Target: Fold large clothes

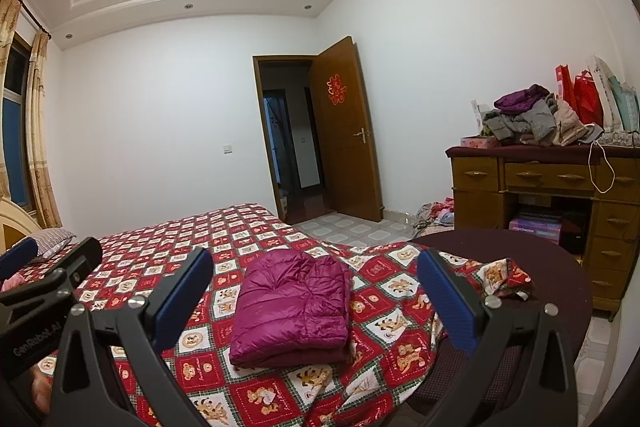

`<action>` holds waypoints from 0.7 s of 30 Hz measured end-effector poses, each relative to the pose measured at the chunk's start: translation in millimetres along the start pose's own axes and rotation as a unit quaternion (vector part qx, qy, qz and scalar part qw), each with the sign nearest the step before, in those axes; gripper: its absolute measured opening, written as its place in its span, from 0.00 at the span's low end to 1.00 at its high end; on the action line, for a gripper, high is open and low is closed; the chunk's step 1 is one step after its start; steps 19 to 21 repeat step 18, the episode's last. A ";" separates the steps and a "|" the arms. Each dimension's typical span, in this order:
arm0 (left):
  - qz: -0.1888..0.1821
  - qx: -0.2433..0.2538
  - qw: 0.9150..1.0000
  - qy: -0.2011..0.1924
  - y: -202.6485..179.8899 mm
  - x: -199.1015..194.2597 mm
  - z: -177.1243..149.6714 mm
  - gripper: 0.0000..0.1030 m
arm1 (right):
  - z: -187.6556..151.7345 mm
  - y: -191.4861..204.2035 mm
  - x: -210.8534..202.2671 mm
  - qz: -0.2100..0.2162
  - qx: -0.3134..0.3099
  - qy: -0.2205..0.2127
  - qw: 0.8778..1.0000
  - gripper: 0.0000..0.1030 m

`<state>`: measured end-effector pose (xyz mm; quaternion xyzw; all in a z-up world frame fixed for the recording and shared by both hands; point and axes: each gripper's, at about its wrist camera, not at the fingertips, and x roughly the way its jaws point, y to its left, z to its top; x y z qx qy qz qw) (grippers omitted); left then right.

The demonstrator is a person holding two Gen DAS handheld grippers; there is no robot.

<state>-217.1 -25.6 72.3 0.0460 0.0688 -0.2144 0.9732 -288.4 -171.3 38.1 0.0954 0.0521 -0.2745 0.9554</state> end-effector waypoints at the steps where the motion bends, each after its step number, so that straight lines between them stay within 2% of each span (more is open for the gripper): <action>1: 0.000 0.000 1.000 0.001 0.3 0.2 -0.1 0.99 | 0.4 -0.3 -0.5 0.000 0.001 0.000 1.000 1.00; 13: -0.009 -0.003 1.000 0.019 6.1 11.5 -4.2 0.99 | -1.5 2.4 -0.9 -0.001 -0.002 0.006 1.000 1.00; 18: 0.018 0.000 0.998 0.055 18.8 34.5 -11.3 0.99 | -6.9 3.5 8.9 -0.005 -0.003 0.022 1.000 1.00; 21: 0.018 0.000 0.998 0.055 18.8 34.5 -11.3 0.99 | -6.9 3.5 8.9 -0.005 -0.003 0.022 1.000 1.00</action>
